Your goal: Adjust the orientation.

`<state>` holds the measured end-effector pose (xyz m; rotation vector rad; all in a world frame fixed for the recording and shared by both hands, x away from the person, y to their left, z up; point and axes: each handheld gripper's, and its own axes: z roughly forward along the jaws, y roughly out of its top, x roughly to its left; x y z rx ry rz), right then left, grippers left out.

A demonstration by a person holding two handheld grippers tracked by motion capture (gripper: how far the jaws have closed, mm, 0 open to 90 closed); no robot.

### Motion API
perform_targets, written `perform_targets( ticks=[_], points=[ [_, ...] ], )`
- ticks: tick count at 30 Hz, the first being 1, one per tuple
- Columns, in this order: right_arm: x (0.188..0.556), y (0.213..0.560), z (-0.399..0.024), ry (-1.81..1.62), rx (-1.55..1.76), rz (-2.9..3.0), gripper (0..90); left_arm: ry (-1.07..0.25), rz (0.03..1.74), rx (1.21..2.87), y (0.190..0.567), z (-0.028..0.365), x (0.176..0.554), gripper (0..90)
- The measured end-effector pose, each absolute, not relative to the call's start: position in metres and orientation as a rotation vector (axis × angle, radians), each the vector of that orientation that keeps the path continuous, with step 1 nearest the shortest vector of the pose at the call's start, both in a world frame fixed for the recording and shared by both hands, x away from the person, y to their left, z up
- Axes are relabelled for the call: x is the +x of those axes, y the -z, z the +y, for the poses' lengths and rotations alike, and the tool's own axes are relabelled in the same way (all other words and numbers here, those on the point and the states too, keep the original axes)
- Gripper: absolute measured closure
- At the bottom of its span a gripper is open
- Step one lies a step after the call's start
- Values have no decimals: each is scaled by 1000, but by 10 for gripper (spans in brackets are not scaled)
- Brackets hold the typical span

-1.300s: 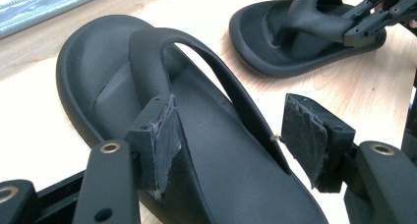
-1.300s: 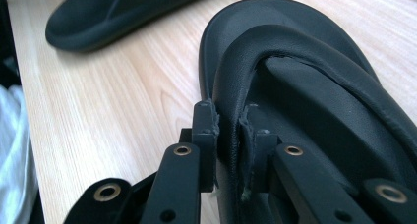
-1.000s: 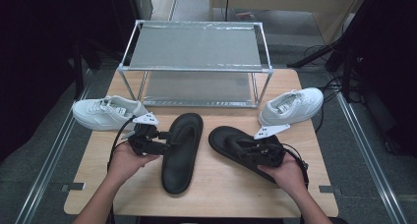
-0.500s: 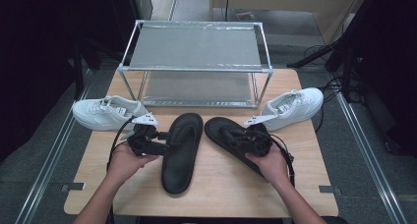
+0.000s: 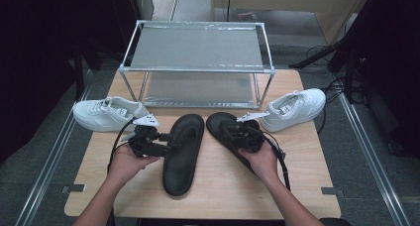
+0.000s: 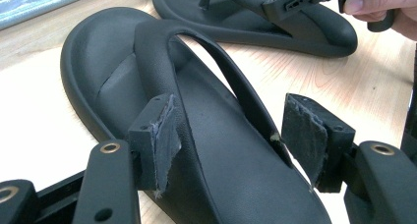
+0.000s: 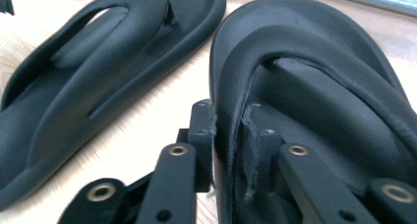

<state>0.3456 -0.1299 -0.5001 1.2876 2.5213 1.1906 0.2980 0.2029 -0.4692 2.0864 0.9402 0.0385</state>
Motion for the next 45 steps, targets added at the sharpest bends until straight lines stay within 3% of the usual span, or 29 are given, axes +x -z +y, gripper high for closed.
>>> perform_targets(
  ticks=[4,8,15,16,19,25,31,38,45],
  points=[
    [345,494,-135,-1259,1300,2512,633,-37,944,2082,469,204,298,384],
    [338,483,-146,-1305,1291,2505,619,-44,941,2079,468,205,298,384],
    [330,471,-168,-1378,1230,2504,726,-48,949,2075,469,207,299,385],
    [330,472,-174,-1370,1225,2512,805,-54,954,2074,469,209,299,386],
    [329,475,-178,-1342,1217,2527,879,-54,964,2070,470,211,300,389],
    [333,485,-173,-1222,1194,2559,899,-25,1016,2050,474,219,304,417],
    [335,495,-162,-1136,1173,2609,887,-20,1048,2057,481,226,307,484],
    [335,494,-156,-1134,1159,2625,897,16,1055,2056,485,233,306,768],
    [335,494,-146,-1151,1125,2652,896,8,1114,2079,496,240,307,791]
  ],
)
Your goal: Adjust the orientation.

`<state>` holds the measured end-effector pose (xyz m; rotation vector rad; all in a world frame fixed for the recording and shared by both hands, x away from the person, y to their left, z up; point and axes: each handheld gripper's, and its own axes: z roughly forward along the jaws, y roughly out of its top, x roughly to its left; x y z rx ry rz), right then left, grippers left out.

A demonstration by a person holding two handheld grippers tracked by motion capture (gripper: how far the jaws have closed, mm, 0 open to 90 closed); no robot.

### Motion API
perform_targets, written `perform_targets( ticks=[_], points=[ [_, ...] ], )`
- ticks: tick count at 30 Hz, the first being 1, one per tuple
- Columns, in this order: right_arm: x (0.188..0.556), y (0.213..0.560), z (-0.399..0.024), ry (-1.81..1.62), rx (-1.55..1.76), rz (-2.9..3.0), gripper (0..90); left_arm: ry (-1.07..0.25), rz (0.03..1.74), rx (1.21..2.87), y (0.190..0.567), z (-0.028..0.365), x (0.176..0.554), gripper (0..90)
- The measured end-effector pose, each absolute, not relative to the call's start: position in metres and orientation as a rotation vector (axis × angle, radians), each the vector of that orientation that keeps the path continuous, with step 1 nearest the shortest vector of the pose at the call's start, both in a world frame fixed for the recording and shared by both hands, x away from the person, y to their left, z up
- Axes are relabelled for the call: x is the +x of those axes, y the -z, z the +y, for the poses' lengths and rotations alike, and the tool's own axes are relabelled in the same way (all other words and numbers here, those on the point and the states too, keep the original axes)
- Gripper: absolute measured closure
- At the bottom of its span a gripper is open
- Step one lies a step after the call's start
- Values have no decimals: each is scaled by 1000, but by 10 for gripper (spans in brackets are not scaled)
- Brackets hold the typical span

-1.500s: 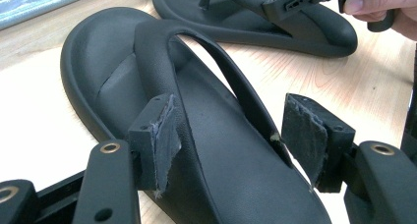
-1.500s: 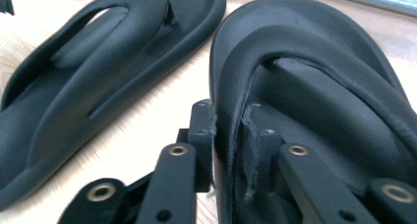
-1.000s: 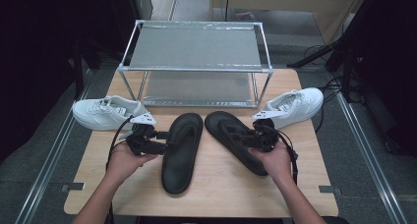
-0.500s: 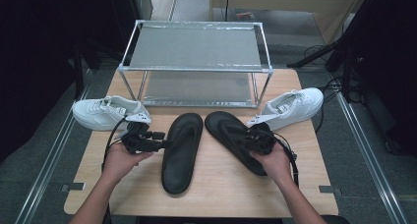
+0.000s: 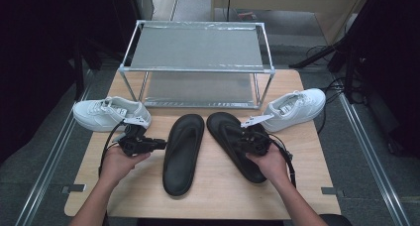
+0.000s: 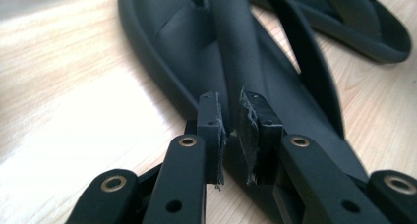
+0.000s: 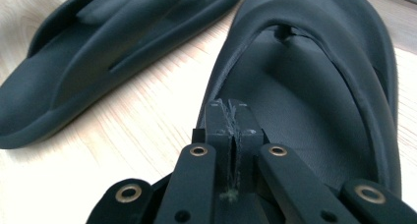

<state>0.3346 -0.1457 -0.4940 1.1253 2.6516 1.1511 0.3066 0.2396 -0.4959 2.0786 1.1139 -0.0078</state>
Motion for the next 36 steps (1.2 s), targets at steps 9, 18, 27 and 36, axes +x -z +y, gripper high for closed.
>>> perform_targets(
  ticks=[9,18,27,36],
  points=[
    [336,494,-134,-1184,1083,2679,895,8,1121,2096,504,241,301,799],
    [338,494,-124,-1194,1064,2705,893,2,1132,2117,512,239,298,802],
    [338,495,-115,-1214,1040,2717,888,21,1142,2137,517,233,298,801],
    [339,496,-116,-1221,1045,2717,882,50,1124,2146,517,227,296,812]
  ],
)
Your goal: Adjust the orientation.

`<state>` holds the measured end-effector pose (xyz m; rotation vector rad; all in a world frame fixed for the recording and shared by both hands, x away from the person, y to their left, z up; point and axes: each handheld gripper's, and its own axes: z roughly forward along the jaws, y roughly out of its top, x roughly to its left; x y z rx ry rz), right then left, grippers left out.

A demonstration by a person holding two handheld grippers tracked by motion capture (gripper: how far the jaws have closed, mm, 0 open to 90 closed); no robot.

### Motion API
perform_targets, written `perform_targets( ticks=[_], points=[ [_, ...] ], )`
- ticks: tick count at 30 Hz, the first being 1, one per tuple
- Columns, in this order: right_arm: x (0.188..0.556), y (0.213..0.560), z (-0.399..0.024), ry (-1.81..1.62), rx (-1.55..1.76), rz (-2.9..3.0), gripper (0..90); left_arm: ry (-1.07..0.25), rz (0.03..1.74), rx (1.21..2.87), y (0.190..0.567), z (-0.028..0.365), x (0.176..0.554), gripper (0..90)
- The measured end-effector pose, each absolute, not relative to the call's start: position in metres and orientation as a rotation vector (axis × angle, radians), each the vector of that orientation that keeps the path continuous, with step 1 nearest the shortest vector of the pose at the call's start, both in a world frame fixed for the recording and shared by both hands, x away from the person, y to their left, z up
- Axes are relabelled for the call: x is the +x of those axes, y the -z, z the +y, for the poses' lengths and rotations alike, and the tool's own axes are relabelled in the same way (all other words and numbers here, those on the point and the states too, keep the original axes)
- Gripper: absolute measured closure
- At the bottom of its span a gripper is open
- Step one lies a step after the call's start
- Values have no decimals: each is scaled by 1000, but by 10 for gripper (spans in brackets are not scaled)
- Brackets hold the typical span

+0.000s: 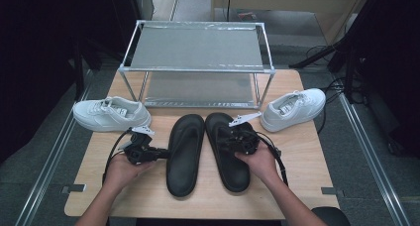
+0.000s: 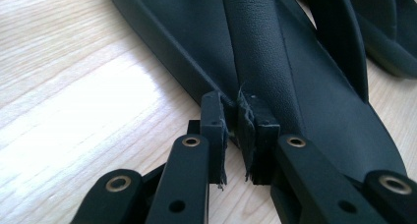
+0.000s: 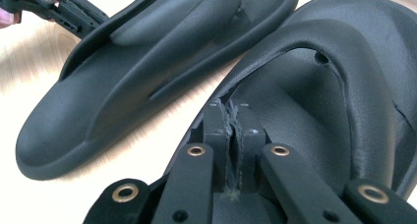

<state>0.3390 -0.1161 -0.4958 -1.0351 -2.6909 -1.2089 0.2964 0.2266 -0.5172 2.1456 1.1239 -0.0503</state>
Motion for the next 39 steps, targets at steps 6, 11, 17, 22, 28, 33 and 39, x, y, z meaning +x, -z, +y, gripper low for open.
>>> perform_targets(
  ticks=[6,11,17,22,28,33,39],
  points=[
    [339,496,-115,1210,-1035,-2690,881,79,1082,2165,517,214,293,807],
    [339,496,-116,1210,-1041,-2683,876,103,1049,2180,518,204,291,803],
    [340,497,-116,1218,-1046,-2672,878,120,1010,2192,518,190,288,803],
    [340,497,-117,1220,-1056,-2660,877,120,1008,2196,518,185,287,800],
    [341,497,-117,1223,-1064,-2649,876,127,1004,2199,518,184,287,802],
    [342,497,-122,1220,-1097,-2645,877,145,970,2212,518,172,284,796],
    [345,497,-128,1232,-1124,-2629,866,208,958,2178,518,171,287,802]
  ],
)
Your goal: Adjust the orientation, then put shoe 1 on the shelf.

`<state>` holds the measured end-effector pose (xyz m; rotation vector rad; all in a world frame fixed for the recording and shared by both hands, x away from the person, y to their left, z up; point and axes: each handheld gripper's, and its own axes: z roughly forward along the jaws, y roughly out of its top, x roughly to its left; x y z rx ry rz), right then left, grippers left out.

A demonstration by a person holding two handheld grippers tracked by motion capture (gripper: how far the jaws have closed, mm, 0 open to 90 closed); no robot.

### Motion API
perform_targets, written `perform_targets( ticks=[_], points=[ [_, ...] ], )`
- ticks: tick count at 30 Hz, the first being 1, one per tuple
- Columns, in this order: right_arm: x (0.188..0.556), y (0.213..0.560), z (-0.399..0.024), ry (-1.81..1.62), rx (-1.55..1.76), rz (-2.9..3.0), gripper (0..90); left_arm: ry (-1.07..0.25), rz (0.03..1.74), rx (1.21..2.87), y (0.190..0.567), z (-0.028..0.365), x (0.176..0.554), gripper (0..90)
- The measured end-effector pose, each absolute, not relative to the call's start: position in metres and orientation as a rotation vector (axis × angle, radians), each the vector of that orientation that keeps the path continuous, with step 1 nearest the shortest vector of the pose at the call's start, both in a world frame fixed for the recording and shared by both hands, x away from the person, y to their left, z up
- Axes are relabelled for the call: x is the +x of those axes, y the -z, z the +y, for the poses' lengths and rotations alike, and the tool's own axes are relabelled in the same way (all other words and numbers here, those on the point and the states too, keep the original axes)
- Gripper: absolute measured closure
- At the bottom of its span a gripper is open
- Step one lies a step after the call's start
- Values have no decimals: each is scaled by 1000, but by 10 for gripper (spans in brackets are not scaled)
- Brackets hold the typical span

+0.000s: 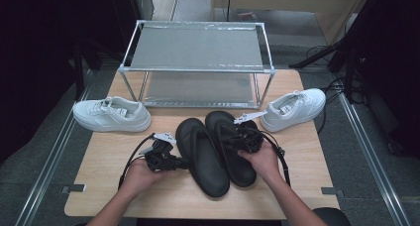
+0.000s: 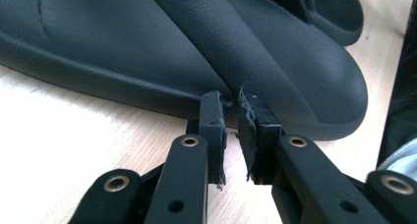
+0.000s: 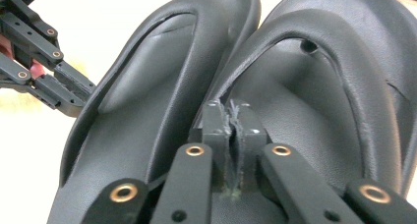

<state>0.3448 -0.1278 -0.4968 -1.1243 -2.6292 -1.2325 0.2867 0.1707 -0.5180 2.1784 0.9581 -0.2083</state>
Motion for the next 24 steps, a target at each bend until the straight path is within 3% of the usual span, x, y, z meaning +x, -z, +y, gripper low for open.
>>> perform_targets(
  ticks=[3,12,24],
  points=[
    [345,496,-130,1252,-1128,-2621,843,200,956,2163,514,173,287,763],
    [336,488,-143,1356,-1177,-2577,664,155,937,2113,494,185,288,546],
    [320,488,-138,1380,-1139,-2593,607,124,901,2079,480,189,296,552]
  ],
)
